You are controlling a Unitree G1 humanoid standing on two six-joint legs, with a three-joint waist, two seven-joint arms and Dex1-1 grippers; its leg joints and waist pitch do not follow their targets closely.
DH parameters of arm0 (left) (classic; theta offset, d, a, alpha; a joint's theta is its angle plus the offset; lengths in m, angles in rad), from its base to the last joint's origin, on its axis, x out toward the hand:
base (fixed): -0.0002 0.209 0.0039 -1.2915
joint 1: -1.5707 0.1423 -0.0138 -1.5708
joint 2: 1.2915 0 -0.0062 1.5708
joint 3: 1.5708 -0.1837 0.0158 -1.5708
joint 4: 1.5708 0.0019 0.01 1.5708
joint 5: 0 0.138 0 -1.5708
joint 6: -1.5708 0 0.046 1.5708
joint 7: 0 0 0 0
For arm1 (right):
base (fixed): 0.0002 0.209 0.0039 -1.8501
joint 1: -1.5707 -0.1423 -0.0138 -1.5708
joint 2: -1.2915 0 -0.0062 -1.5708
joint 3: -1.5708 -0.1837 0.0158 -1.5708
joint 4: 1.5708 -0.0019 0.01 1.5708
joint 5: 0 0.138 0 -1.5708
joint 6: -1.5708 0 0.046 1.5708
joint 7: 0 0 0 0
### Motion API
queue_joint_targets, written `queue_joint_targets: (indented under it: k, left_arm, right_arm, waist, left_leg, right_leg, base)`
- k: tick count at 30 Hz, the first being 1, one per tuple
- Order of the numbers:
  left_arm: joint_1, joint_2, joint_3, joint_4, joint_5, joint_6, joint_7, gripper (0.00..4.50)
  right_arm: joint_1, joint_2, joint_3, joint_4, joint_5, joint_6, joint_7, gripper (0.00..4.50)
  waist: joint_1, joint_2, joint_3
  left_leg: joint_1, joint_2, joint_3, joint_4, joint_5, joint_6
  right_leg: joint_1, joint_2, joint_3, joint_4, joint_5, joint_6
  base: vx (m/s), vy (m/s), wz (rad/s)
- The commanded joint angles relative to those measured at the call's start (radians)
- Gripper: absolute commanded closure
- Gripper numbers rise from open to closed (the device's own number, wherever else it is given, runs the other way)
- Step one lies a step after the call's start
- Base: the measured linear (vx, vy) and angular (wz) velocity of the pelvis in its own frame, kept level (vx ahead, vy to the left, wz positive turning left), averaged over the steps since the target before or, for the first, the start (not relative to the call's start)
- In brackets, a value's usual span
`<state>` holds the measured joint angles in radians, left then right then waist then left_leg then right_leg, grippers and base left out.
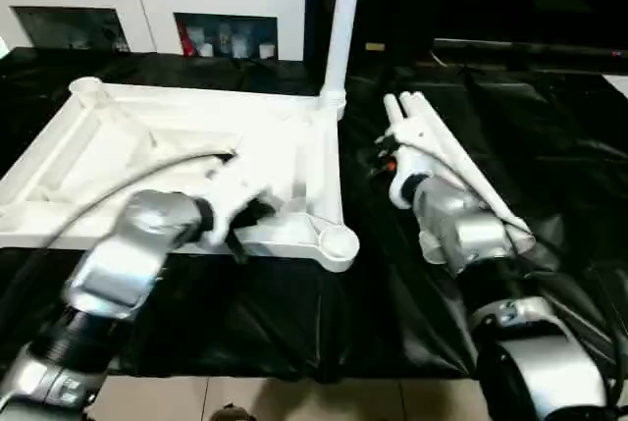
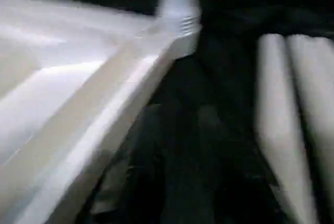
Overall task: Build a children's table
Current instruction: Rotate table base, then pick table leg
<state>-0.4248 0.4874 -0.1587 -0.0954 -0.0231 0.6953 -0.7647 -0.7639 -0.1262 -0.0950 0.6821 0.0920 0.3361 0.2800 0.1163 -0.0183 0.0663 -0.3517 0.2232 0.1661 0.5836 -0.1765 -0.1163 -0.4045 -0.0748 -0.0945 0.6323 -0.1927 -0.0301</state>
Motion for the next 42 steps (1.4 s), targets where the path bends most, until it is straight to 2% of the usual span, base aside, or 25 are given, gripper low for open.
queue_joint_targets:
  k: [1, 4, 6, 7, 8, 12, 15, 17, 21, 25, 33, 36, 40, 42]
  left_arm:
    - [0.012, -0.023, 0.037, -0.034, -0.026, 0.003, 0.034, 3.69]
    - [0.024, -0.039, 0.052, -0.052, -0.039, -0.015, 0.043, 3.58]
    - [0.028, -0.066, 0.071, -0.077, -0.065, -0.019, 0.051, 3.35]
    - [0.029, -0.072, 0.074, -0.085, -0.073, -0.016, 0.054, 3.26]
    - [0.033, -0.076, 0.077, -0.103, -0.088, -0.01, 0.048, 3.26]
    - [0.066, -0.062, 0.064, -0.172, -0.132, 0.011, 0.002, 2.91]
    - [0.08, -0.053, 0.056, -0.194, -0.147, 0.028, -0.013, 2.81]
    - [0.085, -0.048, 0.05, -0.202, -0.154, 0.037, -0.021, 2.58]
    - [0.087, -0.032, 0.025, -0.212, -0.153, 0.032, -0.02, 2.15]
    - [0.09, -0.022, 0.011, -0.22, -0.159, 0.036, -0.03, 2.04]
    - [0.089, -0.004, -0.005, -0.231, -0.175, 0.046, -0.042, 2.04]
    - [0.089, 0.002, -0.008, -0.245, -0.193, 0.055, -0.056, 2.04]
    - [0.096, 0.002, -0.004, -0.282, -0.238, 0.066, -0.091, 2.04]
    - [0.099, 0.002, -0.005, -0.293, -0.253, 0.073, -0.095, 2.02]
  right_arm:
    - [-0.033, -0.01, -0.038, -0.021, 0.028, 0.056, -0.034, 3.03]
    - [-0.039, -0.011, -0.056, -0.02, 0.033, 0.083, -0.058, 2.79]
    - [-0.039, -0.024, -0.039, -0.027, 0.003, 0.109, -0.078, 2.68]
    - [-0.038, -0.027, -0.033, -0.031, -0.003, 0.117, -0.084, 2.44]
    - [-0.037, -0.032, -0.028, -0.034, -0.008, 0.125, -0.088, 2.44]
    - [-0.044, -0.04, -0.034, -0.036, -0.007, 0.168, -0.11, 2.18]
    - [-0.05, -0.044, -0.038, -0.03, 0.0, 0.206, -0.115, 1.96]
    - [-0.05, -0.046, -0.036, -0.03, -0.002, 0.221, -0.12, 1.81]
    - [-0.063, -0.057, 0.007, 0.006, -0.053, 0.297, -0.151, 1.39]
    - [-0.078, -0.055, -0.005, 0.039, -0.035, 0.379, -0.156, 1.36]
    - [-0.098, -0.048, -0.031, 0.105, -0.011, 0.427, -0.152, 1.36]
    - [-0.106, -0.048, -0.037, 0.144, -0.01, 0.446, -0.155, 1.36]
    - [-0.111, -0.045, -0.047, 0.193, -0.002, 0.458, -0.159, 1.36]
    - [-0.112, -0.044, -0.051, 0.215, 0.002, 0.458, -0.159, 1.63]
  waist:
    - [0.001, 0.018, -0.076]
    - [0.0, 0.017, -0.076]
    - [0.001, 0.01, -0.078]
    - [0.0, 0.011, -0.078]
    - [0.001, 0.008, -0.078]
    - [0.001, 0.005, -0.079]
    - [-0.001, 0.008, -0.077]
    - [-0.002, 0.008, -0.075]
    - [-0.001, 0.009, -0.075]
    - [-0.002, 0.01, -0.077]
    - [-0.002, 0.011, -0.077]
    - [-0.002, 0.01, -0.076]
    - [-0.001, 0.01, -0.078]
    - [-0.002, 0.011, -0.076]
  left_leg:
    - [0.003, -0.001, 0.004, -0.063, -0.184, -0.029]
    - [0.0, -0.002, 0.003, -0.064, -0.179, -0.023]
    - [-0.002, -0.003, 0.004, -0.062, -0.154, -0.022]
    - [-0.002, -0.003, 0.005, -0.061, -0.15, -0.022]
    - [-0.002, -0.002, 0.005, -0.061, -0.146, -0.021]
    - [-0.005, -0.003, 0.006, -0.06, -0.128, -0.015]
    - [-0.003, -0.004, 0.008, -0.059, -0.134, -0.014]
    - [-0.002, -0.004, 0.007, -0.061, -0.151, -0.018]
    - [-0.001, -0.004, 0.006, -0.061, -0.155, -0.028]
    - [-0.001, -0.005, 0.006, -0.06, -0.144, -0.033]
    - [-0.001, -0.005, 0.006, -0.059, -0.15, -0.037]
    - [-0.002, -0.004, 0.006, -0.059, -0.157, -0.041]
    - [-0.002, -0.004, 0.007, -0.057, -0.145, -0.044]
    - [-0.001, -0.003, 0.007, -0.058, -0.156, -0.044]
  right_leg:
    - [0.061, -0.056, 0.055, -0.068, -0.121, -0.177]
    - [0.06, -0.056, 0.055, -0.069, -0.126, -0.167]
    - [0.062, -0.055, 0.055, -0.066, -0.107, -0.168]
    - [0.062, -0.055, 0.055, -0.066, -0.102, -0.169]
    - [0.062, -0.056, 0.055, -0.065, -0.097, -0.168]
    - [0.063, -0.055, 0.055, -0.063, -0.084, -0.164]
    - [0.06, -0.054, 0.055, -0.064, -0.097, -0.155]
    - [0.059, -0.053, 0.055, -0.068, -0.127, -0.147]
    - [0.059, -0.053, 0.054, -0.069, -0.145, -0.139]
    - [0.06, -0.052, 0.055, -0.065, -0.114, -0.141]
    - [0.06, -0.052, 0.054, -0.062, -0.103, -0.152]
    - [0.06, -0.055, 0.054, -0.064, -0.12, -0.152]
    - [0.061, -0.055, 0.055, -0.06, -0.097, -0.16]
    - [0.06, -0.055, 0.054, -0.062, -0.109, -0.159]
  base:
    - [0.0, 0.0, 0.0]
    - [0.0, 0.0, 0.0]
    - [0.0, 0.0, 0.0]
    - [0.0, 0.0, 0.0]
    - [0.0, 0.0, 0.0]
    - [0.0, 0.0, 0.0]
    - [0.0, 0.0, 0.0]
    - [0.0, 0.0, 0.0]
    - [0.0, 0.0, 0.0]
    - [0.0, 0.0, 0.0]
    - [0.0, 0.0, 0.0]
    - [0.0, 0.0, 0.0]
    - [0.0, 0.0, 0.0]
    - [0.0, 0.0, 0.0]
